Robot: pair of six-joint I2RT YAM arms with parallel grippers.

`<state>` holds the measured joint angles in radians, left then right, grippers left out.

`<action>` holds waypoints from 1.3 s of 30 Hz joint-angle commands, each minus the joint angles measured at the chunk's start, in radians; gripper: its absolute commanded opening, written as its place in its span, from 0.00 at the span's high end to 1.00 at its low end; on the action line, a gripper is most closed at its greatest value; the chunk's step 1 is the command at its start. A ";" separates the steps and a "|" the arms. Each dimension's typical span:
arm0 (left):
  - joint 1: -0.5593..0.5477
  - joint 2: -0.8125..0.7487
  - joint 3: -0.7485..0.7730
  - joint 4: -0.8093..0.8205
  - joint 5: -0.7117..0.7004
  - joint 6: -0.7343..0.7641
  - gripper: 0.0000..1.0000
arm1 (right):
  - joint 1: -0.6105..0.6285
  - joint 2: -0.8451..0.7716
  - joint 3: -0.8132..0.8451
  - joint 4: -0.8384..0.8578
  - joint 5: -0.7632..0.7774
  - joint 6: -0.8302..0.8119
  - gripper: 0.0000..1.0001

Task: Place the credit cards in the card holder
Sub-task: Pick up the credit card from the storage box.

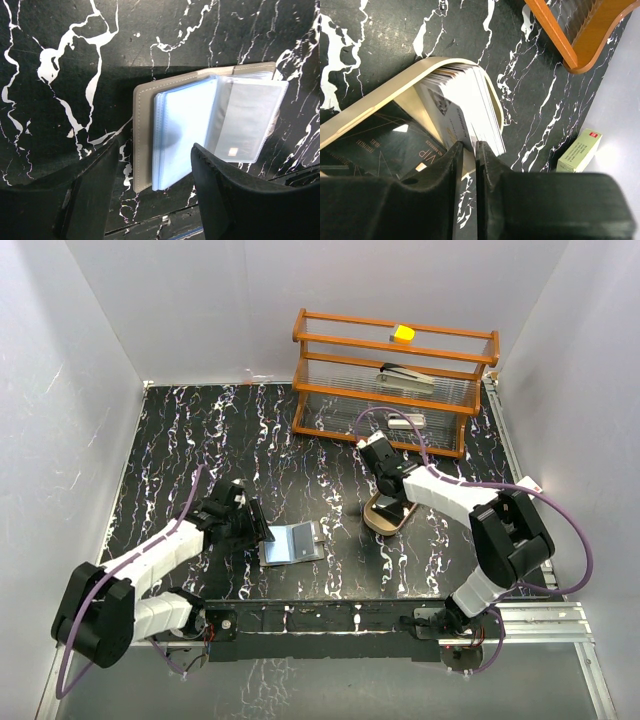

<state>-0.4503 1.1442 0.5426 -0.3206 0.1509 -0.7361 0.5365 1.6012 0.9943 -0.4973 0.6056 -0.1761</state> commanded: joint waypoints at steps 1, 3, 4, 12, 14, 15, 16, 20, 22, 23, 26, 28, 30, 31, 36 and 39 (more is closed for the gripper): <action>0.009 0.017 -0.021 0.018 0.013 -0.001 0.42 | -0.005 -0.052 0.058 -0.002 0.005 0.019 0.91; 0.010 0.023 -0.030 0.031 0.019 -0.003 0.43 | -0.004 -0.055 0.066 -0.023 -0.018 0.028 0.97; 0.010 0.027 -0.032 0.038 0.025 -0.005 0.43 | -0.004 -0.057 0.072 -0.038 -0.041 0.037 0.99; 0.012 0.042 -0.048 0.086 0.079 -0.005 0.46 | -0.001 -0.146 0.096 -0.141 -0.340 0.127 1.00; 0.012 0.053 -0.048 0.092 0.091 -0.004 0.47 | -0.002 -0.185 0.096 -0.142 -0.384 0.148 1.00; 0.012 0.057 -0.049 0.097 0.096 -0.003 0.48 | -0.001 -0.202 0.096 -0.143 -0.411 0.162 1.00; 0.012 0.060 -0.050 0.100 0.099 -0.002 0.49 | -0.001 -0.220 0.098 -0.140 -0.441 0.176 1.00; 0.012 0.068 -0.056 0.119 0.118 0.003 0.53 | -0.001 -0.280 0.092 -0.112 -0.564 0.286 1.00; 0.012 0.074 -0.059 0.135 0.132 0.003 0.54 | -0.001 -0.304 0.078 -0.076 -0.649 0.358 1.00; 0.012 0.078 -0.060 0.142 0.135 0.003 0.55 | -0.001 -0.315 0.068 -0.053 -0.694 0.409 1.00; 0.012 0.085 -0.060 0.160 0.153 -0.001 0.59 | -0.002 -0.338 0.031 0.031 -0.797 0.544 1.00; 0.012 0.085 -0.061 0.170 0.159 -0.004 0.62 | 0.002 -0.350 0.000 0.093 -0.844 0.626 1.00; 0.012 0.084 -0.061 0.177 0.167 -0.010 0.62 | 0.008 -0.365 -0.039 0.171 -0.888 0.696 1.00; 0.012 0.083 -0.061 0.179 0.172 -0.012 0.62 | 0.010 -0.373 -0.053 0.202 -0.901 0.724 1.00; 0.012 0.058 -0.058 0.170 0.179 -0.023 0.57 | 0.047 -0.378 -0.110 0.331 -0.934 0.825 1.00; 0.012 0.037 -0.051 0.143 0.163 -0.026 0.56 | 0.079 -0.362 -0.156 0.408 -0.920 0.885 1.00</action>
<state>-0.4458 1.2228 0.4885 -0.1543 0.3042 -0.7540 0.5808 1.2545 0.8757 -0.2821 -0.2810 0.5816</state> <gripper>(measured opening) 0.436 0.009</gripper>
